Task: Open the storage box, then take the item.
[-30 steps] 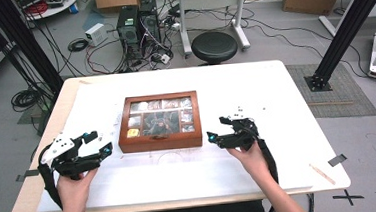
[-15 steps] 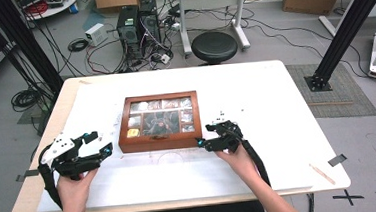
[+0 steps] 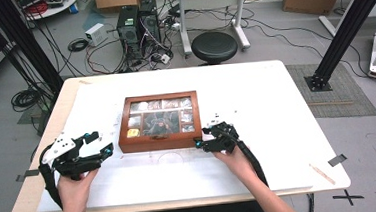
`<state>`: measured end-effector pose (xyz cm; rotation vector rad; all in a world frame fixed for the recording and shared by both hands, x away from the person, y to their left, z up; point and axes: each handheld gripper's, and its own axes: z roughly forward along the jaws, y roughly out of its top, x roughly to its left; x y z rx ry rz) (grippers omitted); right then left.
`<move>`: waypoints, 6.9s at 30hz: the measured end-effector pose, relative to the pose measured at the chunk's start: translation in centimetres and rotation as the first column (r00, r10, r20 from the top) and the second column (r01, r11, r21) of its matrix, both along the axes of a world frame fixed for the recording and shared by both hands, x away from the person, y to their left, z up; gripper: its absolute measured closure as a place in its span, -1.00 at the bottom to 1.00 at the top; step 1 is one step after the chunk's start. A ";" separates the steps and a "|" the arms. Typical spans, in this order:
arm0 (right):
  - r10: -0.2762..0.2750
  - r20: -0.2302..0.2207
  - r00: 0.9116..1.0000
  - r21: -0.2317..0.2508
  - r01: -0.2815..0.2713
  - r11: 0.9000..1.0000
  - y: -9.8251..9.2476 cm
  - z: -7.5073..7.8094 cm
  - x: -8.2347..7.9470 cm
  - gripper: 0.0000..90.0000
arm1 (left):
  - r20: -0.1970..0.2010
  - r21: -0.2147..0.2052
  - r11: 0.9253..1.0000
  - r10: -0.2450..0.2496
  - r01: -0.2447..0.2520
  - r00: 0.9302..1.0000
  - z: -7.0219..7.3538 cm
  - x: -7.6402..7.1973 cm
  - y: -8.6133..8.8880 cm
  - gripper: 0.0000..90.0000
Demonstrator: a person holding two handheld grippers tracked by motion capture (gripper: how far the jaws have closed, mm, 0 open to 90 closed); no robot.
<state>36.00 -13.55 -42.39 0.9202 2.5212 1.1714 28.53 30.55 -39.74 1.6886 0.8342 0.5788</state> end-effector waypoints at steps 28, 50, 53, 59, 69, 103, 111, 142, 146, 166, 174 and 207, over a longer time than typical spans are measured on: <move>-0.024 0.077 0.997 0.044 0.020 0.999 -0.3 1.1 -0.7 0.24 | -0.001 -0.001 1.000 -0.003 0.003 1.000 0.0 0.0 -0.2 -0.39; -0.080 0.135 0.988 0.070 0.071 0.995 -0.3 2.9 -0.9 0.15 | -0.004 -0.001 1.000 -0.003 0.003 1.000 -0.1 0.0 -0.2 -0.39; -0.083 0.140 0.987 0.083 0.072 0.994 -0.3 3.3 -0.9 0.16 | -0.006 0.001 1.000 -0.005 0.005 1.000 -0.1 0.1 -0.3 -0.39; -0.080 0.149 0.986 0.090 0.067 0.994 -0.3 3.8 -0.7 0.18 | -0.006 0.003 1.000 -0.004 0.004 1.000 -0.1 0.1 -0.3 -0.39; -0.087 0.165 0.982 0.099 0.072 0.992 -0.3 4.8 -0.5 0.19 | -0.010 0.005 1.000 -0.003 0.003 1.000 -0.1 0.1 -0.3 -0.39; -0.122 0.185 0.975 0.171 0.090 0.981 -0.3 7.4 1.0 0.23 | -0.013 0.008 1.000 -0.010 0.010 1.000 -0.1 0.1 -0.5 -0.39; -0.132 0.192 0.972 0.183 0.097 0.978 -0.3 8.2 1.6 0.23 | -0.013 0.009 1.000 -0.012 0.012 1.000 -0.1 0.1 -0.5 -0.39; -0.184 0.202 0.962 0.213 0.140 0.967 0.1 11.1 4.3 0.24 | -0.018 0.010 1.000 -0.018 0.018 1.000 -0.2 0.1 -0.6 -0.39; -0.189 0.201 0.961 0.212 0.146 0.966 0.2 11.5 4.8 0.24 | -0.018 0.007 1.000 -0.019 0.019 1.000 -0.2 0.2 -0.6 -0.39; -0.237 0.198 0.951 0.239 0.188 0.953 0.6 12.9 7.0 0.22 | -0.014 0.003 0.999 -0.034 0.034 0.999 0.0 0.3 -0.9 -0.39; -0.255 0.185 0.949 0.249 0.206 0.947 0.7 13.4 8.0 0.21 | -0.010 0.002 0.999 -0.034 0.034 0.999 0.0 0.1 -0.8 -0.39; -0.271 0.182 0.945 0.273 0.216 0.938 0.8 13.2 8.3 0.16 | -0.059 -0.033 0.986 -0.166 0.164 0.984 2.2 2.3 -3.5 -0.38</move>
